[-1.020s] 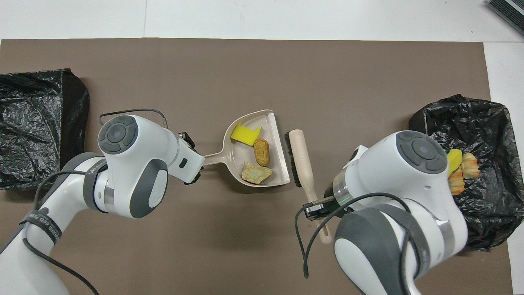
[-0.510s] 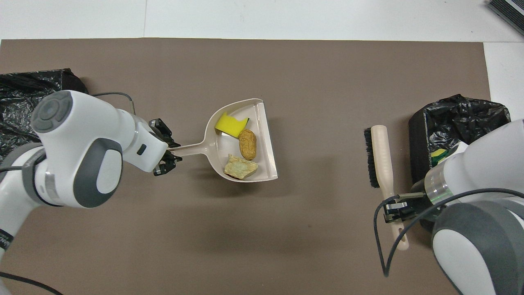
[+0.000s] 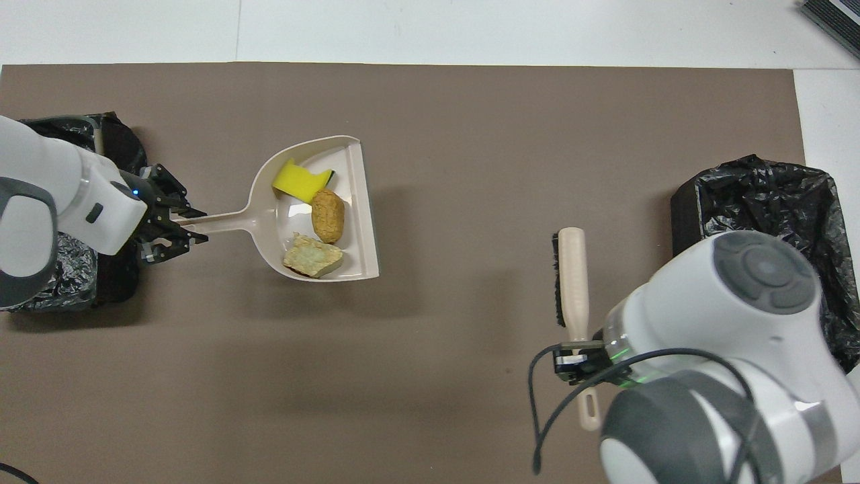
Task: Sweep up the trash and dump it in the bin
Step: 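Carry the loaded dustpan with the left gripper to the nearer bin, then tip the dustpan into the bin while the right gripper lowers the brush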
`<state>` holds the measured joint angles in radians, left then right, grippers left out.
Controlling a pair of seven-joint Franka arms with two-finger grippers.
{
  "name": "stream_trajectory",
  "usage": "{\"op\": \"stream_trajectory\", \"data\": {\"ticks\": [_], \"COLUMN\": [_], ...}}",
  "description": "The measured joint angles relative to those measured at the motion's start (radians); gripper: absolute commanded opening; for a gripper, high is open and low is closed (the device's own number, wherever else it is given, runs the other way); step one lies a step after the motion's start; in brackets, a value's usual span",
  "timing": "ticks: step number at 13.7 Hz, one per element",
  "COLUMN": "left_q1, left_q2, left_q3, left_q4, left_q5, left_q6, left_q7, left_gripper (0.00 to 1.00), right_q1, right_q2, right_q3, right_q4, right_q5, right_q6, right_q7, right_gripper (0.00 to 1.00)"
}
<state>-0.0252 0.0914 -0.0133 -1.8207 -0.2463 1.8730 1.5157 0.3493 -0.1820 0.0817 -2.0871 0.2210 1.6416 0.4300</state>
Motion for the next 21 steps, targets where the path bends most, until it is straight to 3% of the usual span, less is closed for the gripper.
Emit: {"op": "stream_trajectory", "data": {"ticks": [9,15,21], "left_q1": [0.351,0.457,0.483], "left_q2": [0.096,0.199,0.336], "left_q3": [0.003,0.001,0.004], "left_q4": [0.209,0.395,0.629], "left_q5": [0.067,0.174,0.242], "left_q6": [-0.182,-0.257,-0.300], "left_q7": [0.460,0.562,0.573], "left_gripper": [0.00,0.00,0.00], "right_q1": [0.238,0.368,0.378], "right_q2": [0.168,0.233,0.229], "right_q3": [0.002,0.003,-0.001], "right_q4": [-0.006,-0.058,-0.114], "right_q5": [0.140,0.169,0.155], "right_q6": [0.305,0.341,0.382], "right_q7": [0.175,0.217,0.216], "right_gripper": [0.00,0.00,0.00]}}
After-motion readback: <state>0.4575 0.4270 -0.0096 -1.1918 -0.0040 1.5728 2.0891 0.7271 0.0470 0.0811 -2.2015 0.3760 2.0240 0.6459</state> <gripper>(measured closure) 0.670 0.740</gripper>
